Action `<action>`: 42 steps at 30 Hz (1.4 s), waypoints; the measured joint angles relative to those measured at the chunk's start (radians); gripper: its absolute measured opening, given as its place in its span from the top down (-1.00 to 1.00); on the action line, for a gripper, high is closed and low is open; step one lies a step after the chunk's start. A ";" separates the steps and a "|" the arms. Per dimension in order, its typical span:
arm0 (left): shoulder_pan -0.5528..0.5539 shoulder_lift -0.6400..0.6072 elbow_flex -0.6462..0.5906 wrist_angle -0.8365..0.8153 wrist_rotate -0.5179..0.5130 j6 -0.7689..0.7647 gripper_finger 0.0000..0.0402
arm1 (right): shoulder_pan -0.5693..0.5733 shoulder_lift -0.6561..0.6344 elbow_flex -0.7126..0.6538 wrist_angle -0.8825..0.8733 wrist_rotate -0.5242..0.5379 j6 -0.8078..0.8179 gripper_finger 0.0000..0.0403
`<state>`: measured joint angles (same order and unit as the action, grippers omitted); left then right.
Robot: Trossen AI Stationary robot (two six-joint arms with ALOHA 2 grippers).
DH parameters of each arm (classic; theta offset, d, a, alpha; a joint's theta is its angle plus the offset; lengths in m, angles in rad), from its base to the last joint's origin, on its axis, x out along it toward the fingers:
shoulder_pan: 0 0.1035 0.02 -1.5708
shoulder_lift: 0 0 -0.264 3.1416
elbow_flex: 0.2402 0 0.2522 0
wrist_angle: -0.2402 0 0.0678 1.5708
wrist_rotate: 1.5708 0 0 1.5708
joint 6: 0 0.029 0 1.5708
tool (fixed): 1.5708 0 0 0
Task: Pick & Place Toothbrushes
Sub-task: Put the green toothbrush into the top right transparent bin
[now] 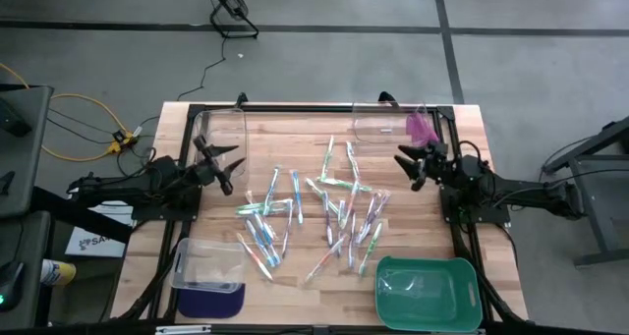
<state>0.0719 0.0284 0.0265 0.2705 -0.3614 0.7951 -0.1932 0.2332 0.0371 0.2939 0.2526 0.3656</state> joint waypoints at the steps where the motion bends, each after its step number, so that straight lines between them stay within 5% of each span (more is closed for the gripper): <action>1: 0.000 0.000 0.000 0.023 -0.006 0.018 0.12 | 0.001 0.011 0.018 -0.001 -0.012 -0.004 -0.05; 8: 0.000 0.001 0.015 0.065 -0.145 0.032 0.12 | 0.002 0.194 0.177 -0.156 -0.016 0.017 -0.05; 20: 0.000 0.073 0.092 0.069 -0.080 0.039 0.12 | 0.001 0.646 0.467 -0.343 0.064 0.175 -0.05; 29: 0.000 0.108 0.110 0.077 0.175 0.154 0.12 | 0.001 0.939 0.657 -0.410 0.082 0.256 -0.05; 38: 0.000 0.113 0.111 0.140 0.108 0.340 0.12 | -0.044 1.204 0.839 -0.416 0.023 0.321 -0.05; 42: 0.000 0.113 0.111 0.186 0.105 0.385 0.12 | -0.070 1.278 0.924 -0.572 -0.045 0.394 -0.05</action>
<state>0.0719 0.1413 0.1375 0.4562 -0.2568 1.1805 -0.2634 1.5114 0.9614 -0.2783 0.2078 0.7599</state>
